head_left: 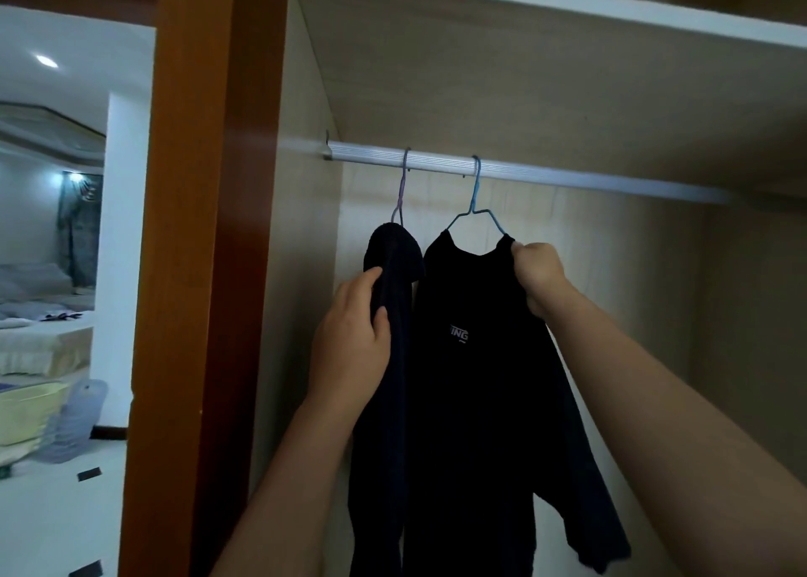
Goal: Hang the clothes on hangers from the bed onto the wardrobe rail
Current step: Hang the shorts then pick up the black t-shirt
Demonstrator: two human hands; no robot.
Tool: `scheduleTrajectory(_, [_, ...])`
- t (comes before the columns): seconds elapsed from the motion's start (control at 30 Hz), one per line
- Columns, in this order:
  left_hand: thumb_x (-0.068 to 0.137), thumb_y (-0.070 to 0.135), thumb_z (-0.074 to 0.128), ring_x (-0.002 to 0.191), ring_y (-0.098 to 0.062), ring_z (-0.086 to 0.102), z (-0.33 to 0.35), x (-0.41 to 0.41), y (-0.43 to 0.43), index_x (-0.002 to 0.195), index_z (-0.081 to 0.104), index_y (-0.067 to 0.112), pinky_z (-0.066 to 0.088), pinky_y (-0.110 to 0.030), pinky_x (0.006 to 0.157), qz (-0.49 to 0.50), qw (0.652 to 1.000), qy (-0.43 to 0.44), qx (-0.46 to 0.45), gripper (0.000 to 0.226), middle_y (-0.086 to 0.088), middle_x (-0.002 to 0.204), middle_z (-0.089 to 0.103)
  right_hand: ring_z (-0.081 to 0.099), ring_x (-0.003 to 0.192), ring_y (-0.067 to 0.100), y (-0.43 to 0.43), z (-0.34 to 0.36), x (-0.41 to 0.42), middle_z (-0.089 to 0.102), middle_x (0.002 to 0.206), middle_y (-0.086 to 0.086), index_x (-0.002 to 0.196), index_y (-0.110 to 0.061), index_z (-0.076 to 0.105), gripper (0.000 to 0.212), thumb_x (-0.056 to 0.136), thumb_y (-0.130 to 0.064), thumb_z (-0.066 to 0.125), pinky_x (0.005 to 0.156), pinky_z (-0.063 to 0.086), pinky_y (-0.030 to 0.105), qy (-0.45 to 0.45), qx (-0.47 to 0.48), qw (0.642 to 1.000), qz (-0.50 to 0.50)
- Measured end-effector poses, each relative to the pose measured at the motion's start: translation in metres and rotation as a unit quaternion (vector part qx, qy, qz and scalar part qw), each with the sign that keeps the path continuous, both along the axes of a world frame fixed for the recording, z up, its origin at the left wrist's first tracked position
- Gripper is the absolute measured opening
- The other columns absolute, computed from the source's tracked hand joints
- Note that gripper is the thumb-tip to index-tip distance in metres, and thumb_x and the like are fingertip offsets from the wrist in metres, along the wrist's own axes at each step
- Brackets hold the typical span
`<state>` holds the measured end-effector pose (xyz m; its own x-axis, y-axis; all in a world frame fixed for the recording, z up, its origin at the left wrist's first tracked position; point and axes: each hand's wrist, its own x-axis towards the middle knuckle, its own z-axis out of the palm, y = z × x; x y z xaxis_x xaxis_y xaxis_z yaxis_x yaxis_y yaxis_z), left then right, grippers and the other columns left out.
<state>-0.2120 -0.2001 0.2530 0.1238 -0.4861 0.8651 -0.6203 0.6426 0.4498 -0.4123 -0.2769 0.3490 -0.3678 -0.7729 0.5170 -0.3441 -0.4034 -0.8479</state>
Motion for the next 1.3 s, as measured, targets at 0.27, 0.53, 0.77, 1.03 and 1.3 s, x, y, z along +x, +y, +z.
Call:
scheduleTrajectory(0.27, [0.091, 0.016, 0.047, 0.116, -0.016, 0.048, -0.014, 0.000, 0.000, 0.136, 0.036, 0.019, 0.044, -0.035, 0.098, -0.015, 0.999, -0.035, 0.006, 0.046, 0.000, 0.130, 0.047, 0.040, 0.053, 0.013, 0.003, 0.006, -0.006, 0.041, 0.060, 0.001, 0.061, -0.017, 0.045, 0.031, 0.091, -0.019, 0.046, 0.052, 0.033, 0.027, -0.156, -0.116, 0.978, 0.070])
scheduleTrajectory(0.53, [0.085, 0.029, 0.043, 0.112, -0.014, 0.044, -0.048, -0.018, 0.019, 0.122, 0.049, 0.015, 0.041, -0.029, 0.090, -0.018, 0.996, -0.031, -0.081, 0.040, -0.006, 0.122, 0.052, 0.057, 0.046, 0.007, 0.060, -0.050, -0.029, 0.059, 0.047, -0.007, 0.066, -0.012, 0.056, 0.029, 0.093, -0.014, 0.046, 0.055, 0.047, 0.023, -0.190, -0.128, 0.970, 0.079])
scheduleTrajectory(0.77, [0.086, 0.029, 0.046, 0.110, -0.007, 0.046, -0.107, -0.049, 0.056, 0.115, 0.051, 0.018, 0.039, -0.019, 0.092, -0.206, 0.974, -0.073, -0.053, 0.031, -0.001, 0.119, 0.053, 0.059, 0.042, 0.005, 0.179, -0.157, -0.045, 0.064, 0.047, -0.004, 0.068, -0.010, 0.060, 0.031, 0.094, -0.014, 0.043, 0.045, 0.047, 0.013, -0.220, -0.083, 0.972, 0.001])
scheduleTrajectory(1.03, [0.087, 0.031, 0.040, 0.113, -0.024, 0.054, -0.194, -0.031, 0.078, 0.119, 0.053, 0.006, 0.041, -0.026, 0.096, -0.360, 0.925, -0.110, 0.055, 0.043, -0.012, 0.121, 0.057, 0.053, 0.036, 0.007, 0.332, -0.254, -0.019, 0.058, 0.044, -0.003, 0.055, -0.013, 0.068, 0.032, 0.083, -0.024, 0.055, 0.041, 0.041, 0.012, -0.243, 0.016, 0.961, -0.134])
scheduleTrajectory(1.3, [0.085, 0.037, 0.035, 0.124, -0.036, 0.044, -0.224, -0.055, 0.092, 0.131, 0.043, 0.005, 0.037, -0.047, 0.102, -0.426, 0.875, -0.210, 0.099, 0.056, -0.018, 0.134, 0.048, 0.043, 0.029, 0.004, 0.473, -0.275, 0.002, 0.047, 0.036, -0.004, 0.051, -0.013, 0.059, 0.040, 0.074, -0.044, 0.065, 0.032, 0.033, 0.009, -0.211, 0.084, 0.945, -0.235])
